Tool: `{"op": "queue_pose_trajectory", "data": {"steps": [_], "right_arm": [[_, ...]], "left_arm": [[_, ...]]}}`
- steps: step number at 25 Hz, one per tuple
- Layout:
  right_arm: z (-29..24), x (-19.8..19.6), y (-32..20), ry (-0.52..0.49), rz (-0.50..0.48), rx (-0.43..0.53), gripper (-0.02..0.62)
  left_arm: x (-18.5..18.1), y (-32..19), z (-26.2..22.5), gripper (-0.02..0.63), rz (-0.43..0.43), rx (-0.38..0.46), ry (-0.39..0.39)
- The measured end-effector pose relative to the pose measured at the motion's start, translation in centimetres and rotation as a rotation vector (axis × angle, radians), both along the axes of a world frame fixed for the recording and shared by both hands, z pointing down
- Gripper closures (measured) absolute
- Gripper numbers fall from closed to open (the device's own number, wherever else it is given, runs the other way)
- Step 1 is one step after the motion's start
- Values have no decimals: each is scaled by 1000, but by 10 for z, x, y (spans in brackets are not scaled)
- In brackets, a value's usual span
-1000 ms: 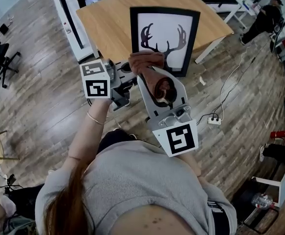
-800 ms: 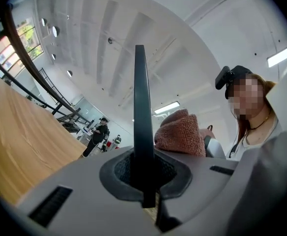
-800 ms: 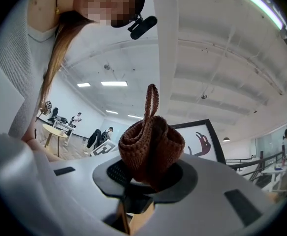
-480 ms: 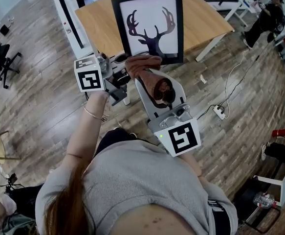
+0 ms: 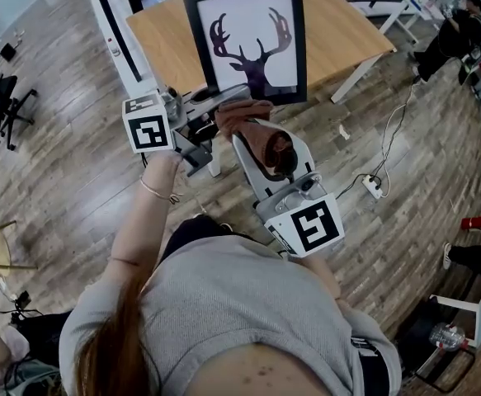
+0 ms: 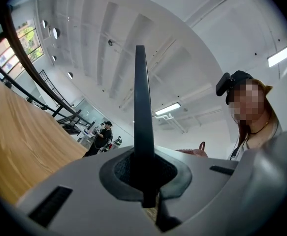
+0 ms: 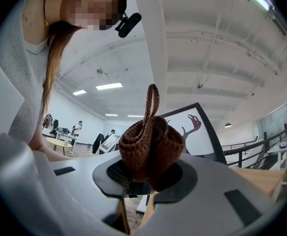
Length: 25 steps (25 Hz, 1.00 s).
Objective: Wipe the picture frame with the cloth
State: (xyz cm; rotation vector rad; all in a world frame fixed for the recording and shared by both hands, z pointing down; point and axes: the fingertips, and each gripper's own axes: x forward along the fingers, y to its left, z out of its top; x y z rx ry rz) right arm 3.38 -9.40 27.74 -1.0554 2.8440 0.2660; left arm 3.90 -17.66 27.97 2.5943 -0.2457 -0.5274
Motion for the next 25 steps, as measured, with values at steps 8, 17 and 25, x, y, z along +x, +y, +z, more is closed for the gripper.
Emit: {"op": "queue_pose_trajectory", "data": {"steps": [8,17,25], "right_arm": [[12,9,-4,-2,-27,-54,499],[-10,30,-8,-85,-31,-83,499],[-120,30,-13,-202,12,218,499]], "left_arm": [[0,2,-3,588,-9,15,7],[-4,-5,7,588,-51,-10,-34],[-10,9,13,588,-33,-15,-58]]}}
